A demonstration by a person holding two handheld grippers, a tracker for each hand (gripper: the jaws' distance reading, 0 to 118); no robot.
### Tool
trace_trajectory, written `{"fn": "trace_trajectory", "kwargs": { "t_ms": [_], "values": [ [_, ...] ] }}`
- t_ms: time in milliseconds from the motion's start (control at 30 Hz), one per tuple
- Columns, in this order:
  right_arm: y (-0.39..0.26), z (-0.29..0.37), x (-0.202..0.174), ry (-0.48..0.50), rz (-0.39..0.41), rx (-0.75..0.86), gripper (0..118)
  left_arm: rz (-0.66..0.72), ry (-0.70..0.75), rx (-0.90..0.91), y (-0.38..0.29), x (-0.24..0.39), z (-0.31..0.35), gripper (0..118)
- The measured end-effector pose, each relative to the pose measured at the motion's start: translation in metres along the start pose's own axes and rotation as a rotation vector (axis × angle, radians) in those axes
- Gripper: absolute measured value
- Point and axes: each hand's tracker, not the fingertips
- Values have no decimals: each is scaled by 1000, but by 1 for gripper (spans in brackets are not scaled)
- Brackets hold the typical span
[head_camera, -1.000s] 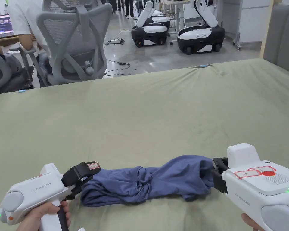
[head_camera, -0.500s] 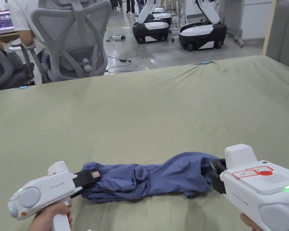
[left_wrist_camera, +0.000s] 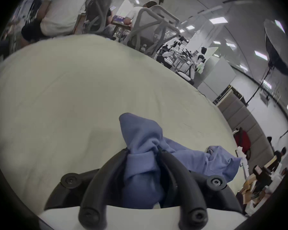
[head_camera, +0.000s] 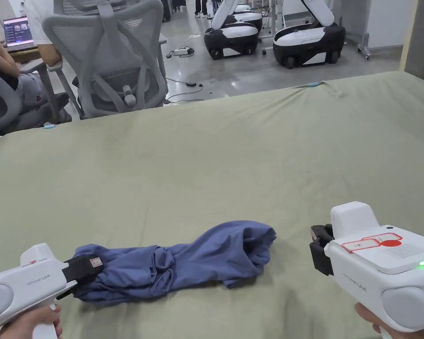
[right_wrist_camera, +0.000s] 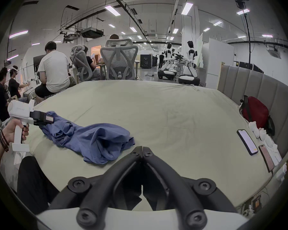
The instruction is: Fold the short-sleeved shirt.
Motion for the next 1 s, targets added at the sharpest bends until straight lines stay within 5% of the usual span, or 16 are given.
{"fn": "trace_trajectory", "kwargs": {
  "t_ms": [567,833,900,967,1000],
  "values": [
    [-4,14,23,-46,-37,10,0,-183,-231,-79,-34,200,-33,18],
    [-7,20,39,-85,-65,15,0,-188,-221,-178,-65,212,-91,20],
    [-8,21,40,-89,-69,12,0,-132,-255,-180,-56,204,-87,31],
    [-8,20,39,-89,-71,9,0,-116,-316,-180,-48,196,-76,68],
    [-8,20,39,-89,-70,9,0,-115,-352,-164,-44,192,-70,68]
  ]
}}
